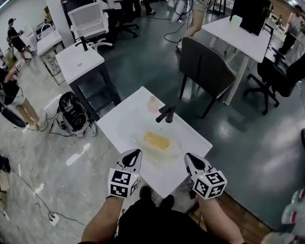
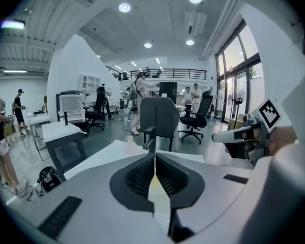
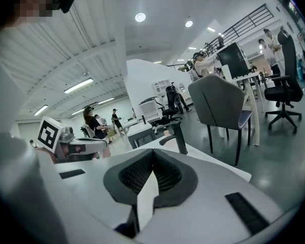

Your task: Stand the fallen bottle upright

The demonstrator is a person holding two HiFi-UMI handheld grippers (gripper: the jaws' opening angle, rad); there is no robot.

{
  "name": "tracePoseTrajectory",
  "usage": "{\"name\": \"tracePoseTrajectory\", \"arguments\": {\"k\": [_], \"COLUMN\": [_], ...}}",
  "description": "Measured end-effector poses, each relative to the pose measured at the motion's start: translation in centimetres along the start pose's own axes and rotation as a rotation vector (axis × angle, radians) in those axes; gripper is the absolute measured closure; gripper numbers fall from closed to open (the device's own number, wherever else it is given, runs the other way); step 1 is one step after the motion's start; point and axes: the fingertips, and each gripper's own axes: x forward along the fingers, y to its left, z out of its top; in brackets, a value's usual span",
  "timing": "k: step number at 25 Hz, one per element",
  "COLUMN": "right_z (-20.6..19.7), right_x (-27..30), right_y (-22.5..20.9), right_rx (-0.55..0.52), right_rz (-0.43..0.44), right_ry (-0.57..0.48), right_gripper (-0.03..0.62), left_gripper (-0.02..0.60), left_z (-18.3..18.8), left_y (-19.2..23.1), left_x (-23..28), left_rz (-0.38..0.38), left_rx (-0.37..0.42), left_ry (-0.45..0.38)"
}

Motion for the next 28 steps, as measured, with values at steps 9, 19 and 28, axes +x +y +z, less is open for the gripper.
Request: {"name": "tracePoseTrajectory", "arguments": {"k": [9, 19, 28], "right_z": [0.4, -1.3, -6.0], "right_x": [3.7, 2.4, 0.6], "right_y": [-0.4, -4.1, -8.7], "right_rx": [-0.003, 0.038, 0.157], "right_rz": [-0.115, -0.266, -0.319], "right_ry": [0.031, 0.008, 0.047], "right_gripper": [0.580, 0.580, 0.580], "left_gripper": [0.558, 0.557, 0.475], "left_z": [0.0, -3.0, -4.9], "left_y": [2.4, -2.6, -9.7], "left_x": [4.7, 9.3, 14.5], "left_rz": [-0.150, -0.394, -0.588], "left_rx": [0.009, 0.154, 0.362], "left_ry": [0.018, 0.107, 0.181]}}
